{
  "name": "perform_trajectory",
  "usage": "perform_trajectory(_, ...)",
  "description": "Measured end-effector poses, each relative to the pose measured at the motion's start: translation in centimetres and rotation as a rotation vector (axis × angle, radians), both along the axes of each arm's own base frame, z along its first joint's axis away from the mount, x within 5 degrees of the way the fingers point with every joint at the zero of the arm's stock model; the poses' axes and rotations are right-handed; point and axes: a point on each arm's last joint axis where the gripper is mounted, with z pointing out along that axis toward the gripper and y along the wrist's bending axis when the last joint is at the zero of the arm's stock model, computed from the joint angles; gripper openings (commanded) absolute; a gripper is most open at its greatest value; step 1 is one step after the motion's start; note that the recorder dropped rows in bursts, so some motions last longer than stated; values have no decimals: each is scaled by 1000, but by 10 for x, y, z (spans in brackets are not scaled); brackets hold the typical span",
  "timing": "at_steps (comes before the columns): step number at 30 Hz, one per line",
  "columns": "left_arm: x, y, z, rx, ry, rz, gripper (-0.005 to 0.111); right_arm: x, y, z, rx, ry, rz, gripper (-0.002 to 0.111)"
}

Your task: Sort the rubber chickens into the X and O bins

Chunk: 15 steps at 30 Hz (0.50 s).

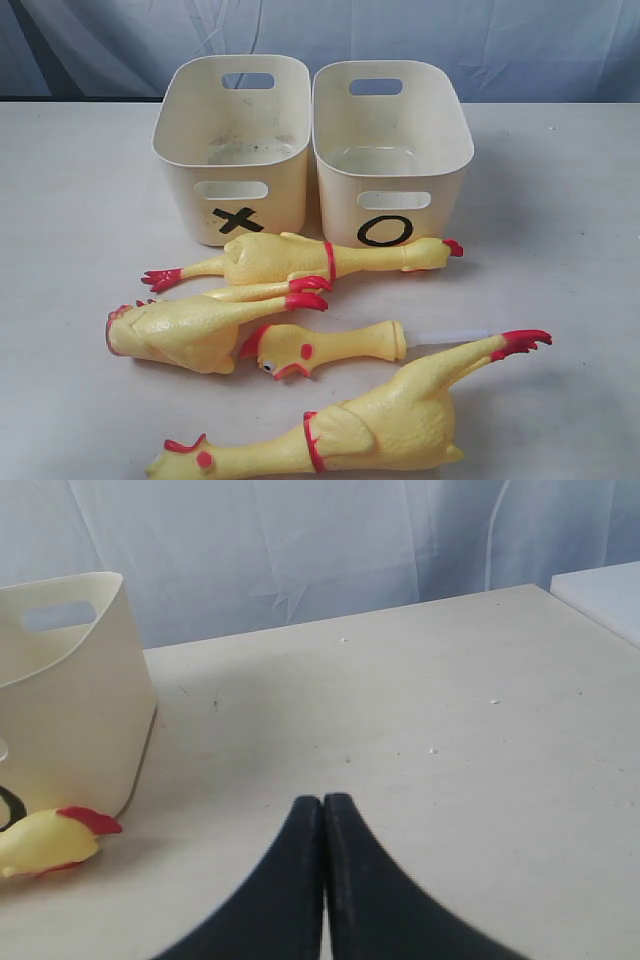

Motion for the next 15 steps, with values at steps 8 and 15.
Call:
perform_trajectory(8,0,0,0,0,0,0,0,2,2,8,60,-96,7,-1)
perform_trajectory(15,0,0,0,0,0,0,0,-12,-15,66,524,-828,-89,-1)
